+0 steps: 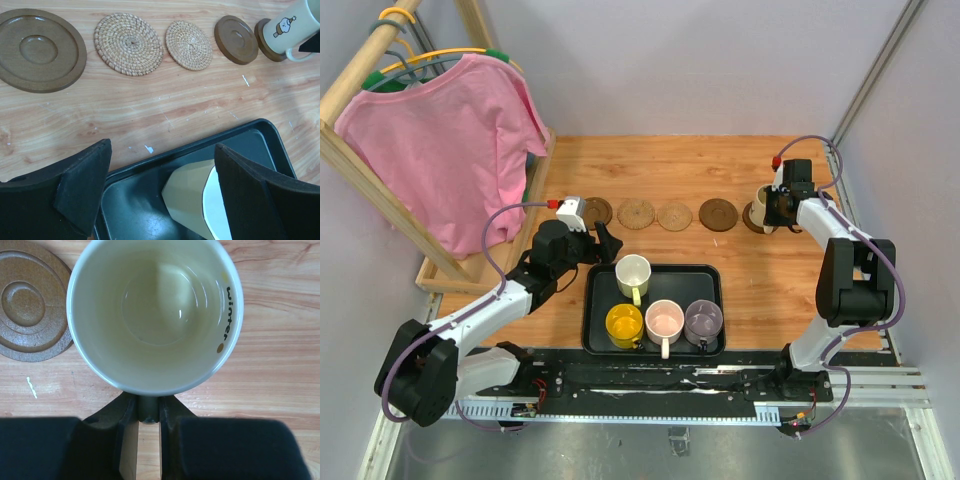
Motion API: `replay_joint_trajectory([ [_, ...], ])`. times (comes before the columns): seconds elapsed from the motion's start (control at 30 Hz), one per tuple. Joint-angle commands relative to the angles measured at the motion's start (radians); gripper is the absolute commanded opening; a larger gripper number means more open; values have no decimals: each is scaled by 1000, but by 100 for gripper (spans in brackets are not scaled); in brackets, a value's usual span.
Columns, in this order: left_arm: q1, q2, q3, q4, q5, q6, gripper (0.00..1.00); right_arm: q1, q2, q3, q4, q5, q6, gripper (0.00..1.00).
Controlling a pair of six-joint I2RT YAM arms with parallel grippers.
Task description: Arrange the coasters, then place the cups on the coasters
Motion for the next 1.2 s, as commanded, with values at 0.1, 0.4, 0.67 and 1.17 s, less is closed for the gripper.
replay_joint_trajectory([
  [0.1, -7, 3, 5, 31, -9, 2, 87, 9, 10, 45, 49, -11, 1, 9],
  [0.4, -7, 1, 3, 26, -9, 2, 87, 9, 7, 44, 43, -20, 4, 28],
  [0.67, -7, -1, 0, 26, -2, 1, 87, 9, -7, 28, 39, -21, 11, 36],
  [1.17, -8, -64, -12, 36, 34, 15, 92, 13, -201, -65, 30, -22, 72, 73],
])
